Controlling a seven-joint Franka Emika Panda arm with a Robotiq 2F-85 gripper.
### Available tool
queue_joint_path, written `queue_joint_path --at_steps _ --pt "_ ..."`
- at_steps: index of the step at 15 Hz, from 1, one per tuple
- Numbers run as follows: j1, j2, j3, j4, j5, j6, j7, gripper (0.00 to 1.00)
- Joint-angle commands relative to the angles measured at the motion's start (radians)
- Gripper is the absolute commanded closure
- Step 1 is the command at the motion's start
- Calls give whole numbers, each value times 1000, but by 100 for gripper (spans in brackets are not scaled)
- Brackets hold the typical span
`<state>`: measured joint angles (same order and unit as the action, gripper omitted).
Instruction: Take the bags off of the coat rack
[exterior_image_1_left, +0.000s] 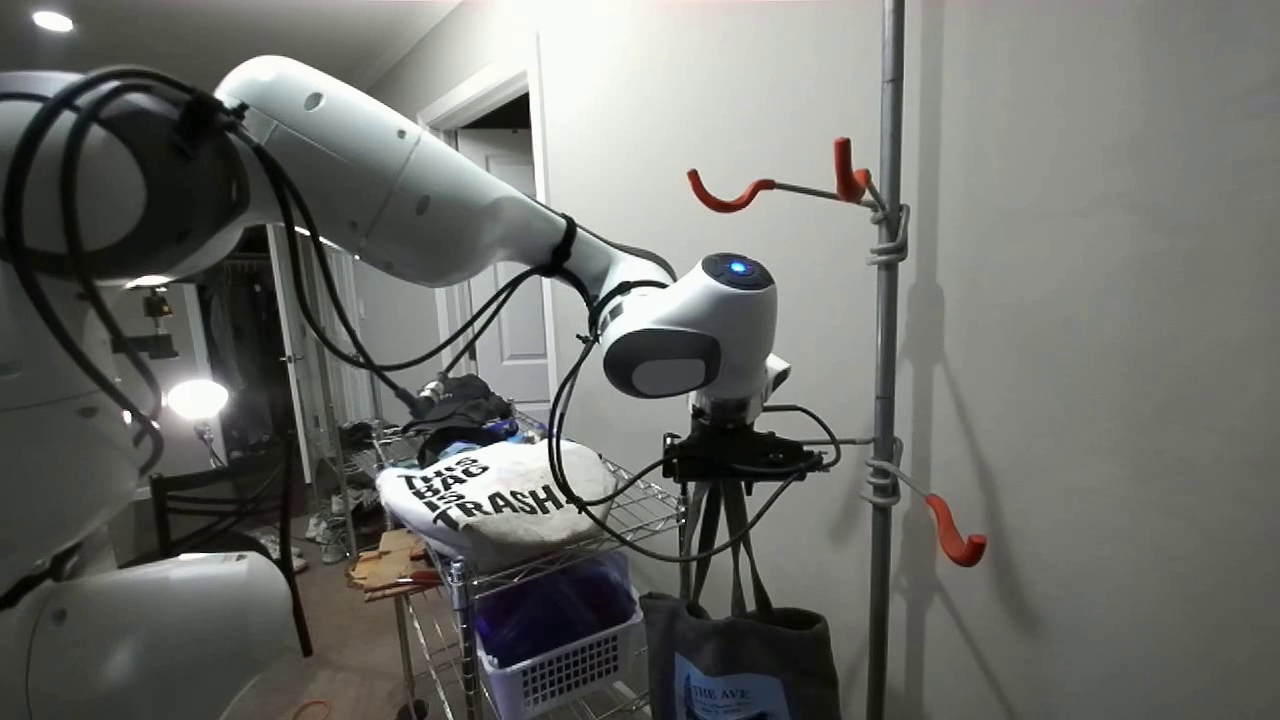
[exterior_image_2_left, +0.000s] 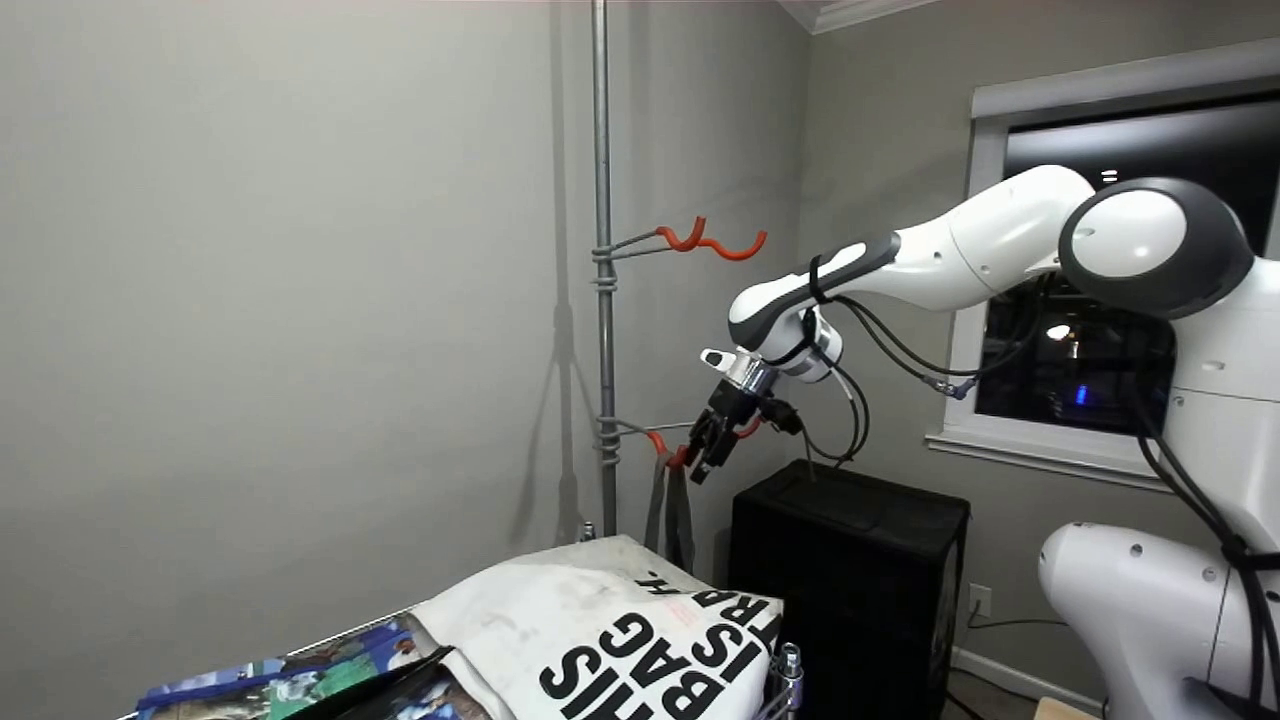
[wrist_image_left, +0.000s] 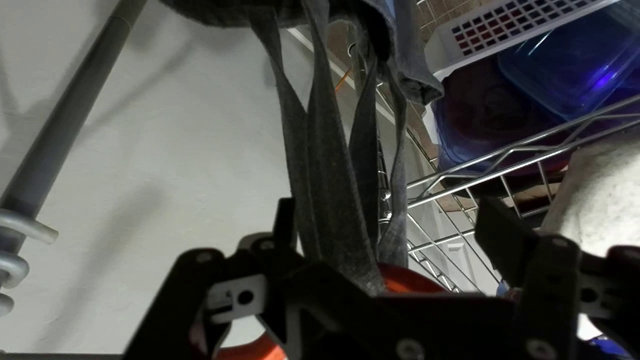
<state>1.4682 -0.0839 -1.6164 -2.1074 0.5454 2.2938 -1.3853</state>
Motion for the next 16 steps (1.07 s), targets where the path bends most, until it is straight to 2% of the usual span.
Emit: queue_joint_path --at_steps 1,2,5,9,10,13,16 --pt "49 -56 -54 19 -57 -39 -5 40" --pt "63 -64 -69 22 -69 -42 -1 11" --pt "120 -99 -122 35 -114 -24 17 2" --pt "222 -160 -206 76 -183 -9 41 0" --pt "117 -276 -65 80 -329 20 126 0" --pt "230 -370 -129 123 -506 9 228 0" --pt "321 -470 -185 174 -625 -7 292 0"
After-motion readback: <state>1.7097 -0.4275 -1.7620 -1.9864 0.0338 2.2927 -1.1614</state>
